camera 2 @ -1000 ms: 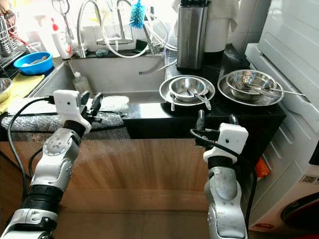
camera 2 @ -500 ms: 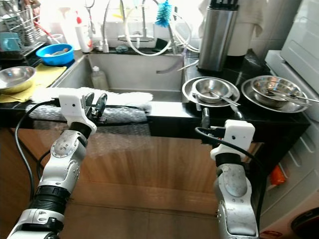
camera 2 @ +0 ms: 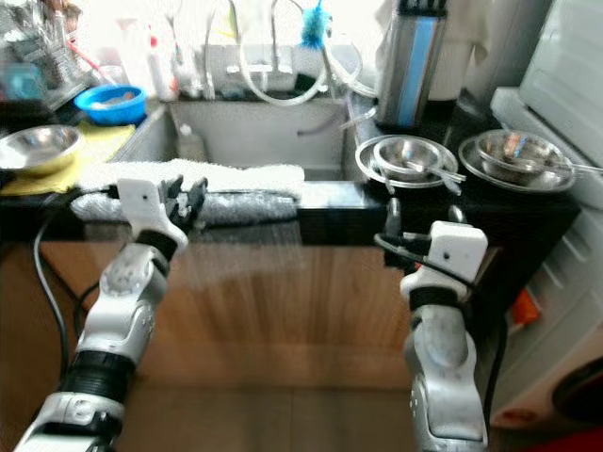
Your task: Kitchen organization
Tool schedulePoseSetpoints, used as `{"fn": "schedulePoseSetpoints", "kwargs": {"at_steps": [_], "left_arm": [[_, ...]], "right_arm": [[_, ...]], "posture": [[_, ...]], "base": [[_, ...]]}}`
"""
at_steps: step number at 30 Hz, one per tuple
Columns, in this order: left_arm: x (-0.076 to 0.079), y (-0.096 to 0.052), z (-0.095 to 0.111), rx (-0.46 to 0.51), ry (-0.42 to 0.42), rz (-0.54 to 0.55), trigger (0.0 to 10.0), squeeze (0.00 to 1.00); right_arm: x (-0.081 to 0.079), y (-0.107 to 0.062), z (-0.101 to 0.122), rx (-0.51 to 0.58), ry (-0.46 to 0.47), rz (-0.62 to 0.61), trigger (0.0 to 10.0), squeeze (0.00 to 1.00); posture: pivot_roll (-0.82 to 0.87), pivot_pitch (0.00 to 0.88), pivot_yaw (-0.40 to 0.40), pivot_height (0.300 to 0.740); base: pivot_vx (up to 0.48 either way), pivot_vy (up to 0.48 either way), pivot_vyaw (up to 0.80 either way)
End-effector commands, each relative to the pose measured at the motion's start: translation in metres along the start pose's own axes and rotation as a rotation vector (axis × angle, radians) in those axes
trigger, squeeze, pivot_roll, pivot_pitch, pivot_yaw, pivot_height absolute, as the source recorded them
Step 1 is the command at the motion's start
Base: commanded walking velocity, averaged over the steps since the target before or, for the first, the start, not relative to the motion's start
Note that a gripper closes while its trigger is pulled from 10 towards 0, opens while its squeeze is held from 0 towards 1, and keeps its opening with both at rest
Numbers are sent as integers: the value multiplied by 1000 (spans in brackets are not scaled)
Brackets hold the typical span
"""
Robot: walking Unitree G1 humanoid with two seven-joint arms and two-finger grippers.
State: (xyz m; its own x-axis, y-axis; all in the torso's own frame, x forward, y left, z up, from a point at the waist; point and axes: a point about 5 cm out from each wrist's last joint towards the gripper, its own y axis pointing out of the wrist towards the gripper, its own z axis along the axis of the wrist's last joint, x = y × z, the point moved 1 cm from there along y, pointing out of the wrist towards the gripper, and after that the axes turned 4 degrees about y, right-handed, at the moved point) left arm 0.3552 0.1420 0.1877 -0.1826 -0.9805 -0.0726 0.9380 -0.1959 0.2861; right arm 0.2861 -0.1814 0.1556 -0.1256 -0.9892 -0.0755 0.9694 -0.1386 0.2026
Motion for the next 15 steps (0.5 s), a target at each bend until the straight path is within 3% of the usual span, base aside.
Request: {"fn": "schedulePoseSetpoints", "kwargs": {"at_steps": [1, 7, 15], "left_arm": [[4, 4, 5, 5, 28, -24, 10000, 0], [7, 7, 16, 40, 38, -49, 10000, 0], [5, 8, 19, 43, 40, -36, 10000, 0]], "right_arm": [[0, 1, 2, 11, 6, -2, 10000, 0], [-4, -1, 0, 4, 19, -3, 10000, 0], [-5, -2, 0, 7, 14, 5, 10000, 0]], "posture": [[-182, 0, 47, 740], [-174, 0, 54, 740], [-175, 0, 56, 740]], "base": [[0, 0, 0], [0, 0, 0], [321, 0, 0]]}}
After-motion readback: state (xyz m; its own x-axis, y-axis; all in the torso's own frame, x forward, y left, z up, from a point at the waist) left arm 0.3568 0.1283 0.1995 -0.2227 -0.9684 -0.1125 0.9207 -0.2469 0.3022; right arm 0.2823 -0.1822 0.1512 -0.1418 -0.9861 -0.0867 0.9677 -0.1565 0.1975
